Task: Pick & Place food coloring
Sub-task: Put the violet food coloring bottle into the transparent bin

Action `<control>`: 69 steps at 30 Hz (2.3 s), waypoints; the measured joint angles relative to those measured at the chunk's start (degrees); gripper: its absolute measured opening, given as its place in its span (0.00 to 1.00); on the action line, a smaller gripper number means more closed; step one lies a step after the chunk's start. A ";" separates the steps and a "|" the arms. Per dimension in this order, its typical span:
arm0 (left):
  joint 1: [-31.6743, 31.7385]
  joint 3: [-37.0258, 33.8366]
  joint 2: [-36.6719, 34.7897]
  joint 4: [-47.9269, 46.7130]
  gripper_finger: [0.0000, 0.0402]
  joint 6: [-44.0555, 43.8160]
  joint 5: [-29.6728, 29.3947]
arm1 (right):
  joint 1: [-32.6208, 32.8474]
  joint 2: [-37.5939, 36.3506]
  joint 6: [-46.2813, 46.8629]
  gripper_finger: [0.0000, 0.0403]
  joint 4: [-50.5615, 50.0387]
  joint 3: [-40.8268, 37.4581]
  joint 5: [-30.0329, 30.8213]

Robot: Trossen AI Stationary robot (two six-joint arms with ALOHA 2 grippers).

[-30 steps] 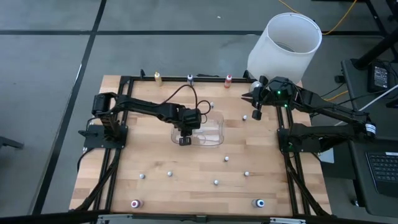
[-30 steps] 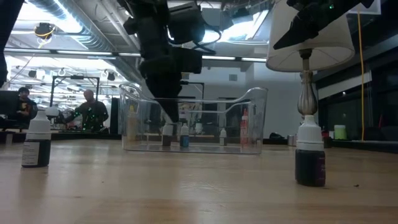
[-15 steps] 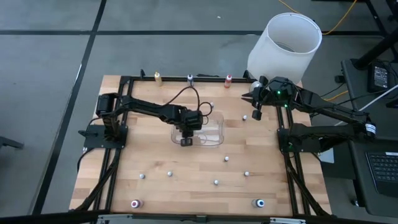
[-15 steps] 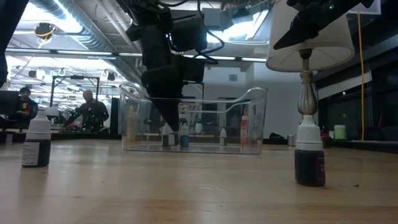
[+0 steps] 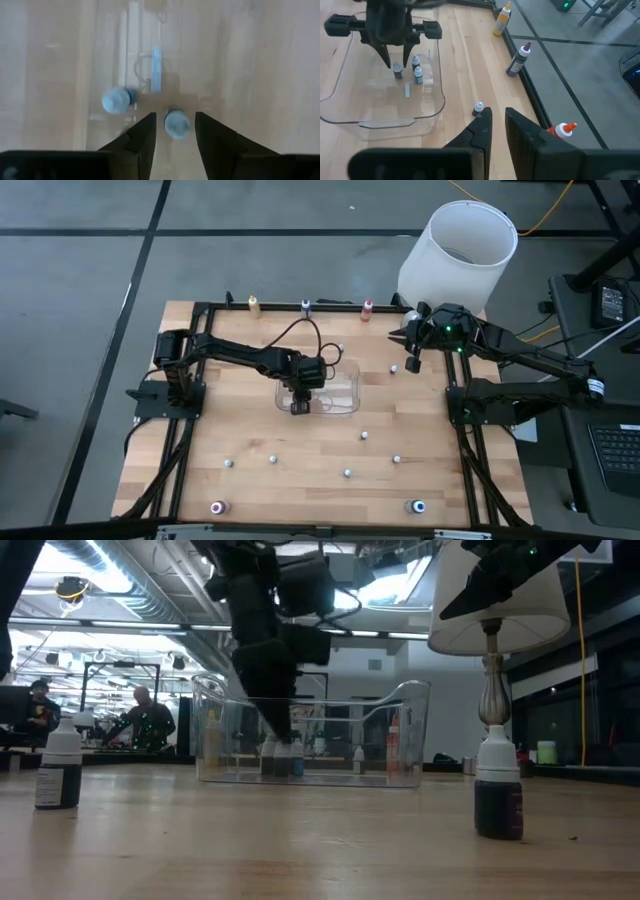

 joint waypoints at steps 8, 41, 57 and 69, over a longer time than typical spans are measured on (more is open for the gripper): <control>0.17 11.11 -1.72 -7.45 0.34 3.38 -2.40 | -0.02 0.02 0.00 0.14 0.00 0.00 0.02; 14.99 28.23 -9.13 -22.70 0.33 13.60 -1.37 | -0.02 0.00 0.00 0.14 0.06 -0.02 0.02; 18.40 47.84 9.92 -26.42 0.34 19.36 -0.10 | -0.02 0.00 0.00 0.14 0.11 -0.02 -0.03; 19.23 50.93 20.57 -26.08 0.34 20.37 0.69 | -0.02 0.00 0.00 0.14 0.04 -0.02 -0.02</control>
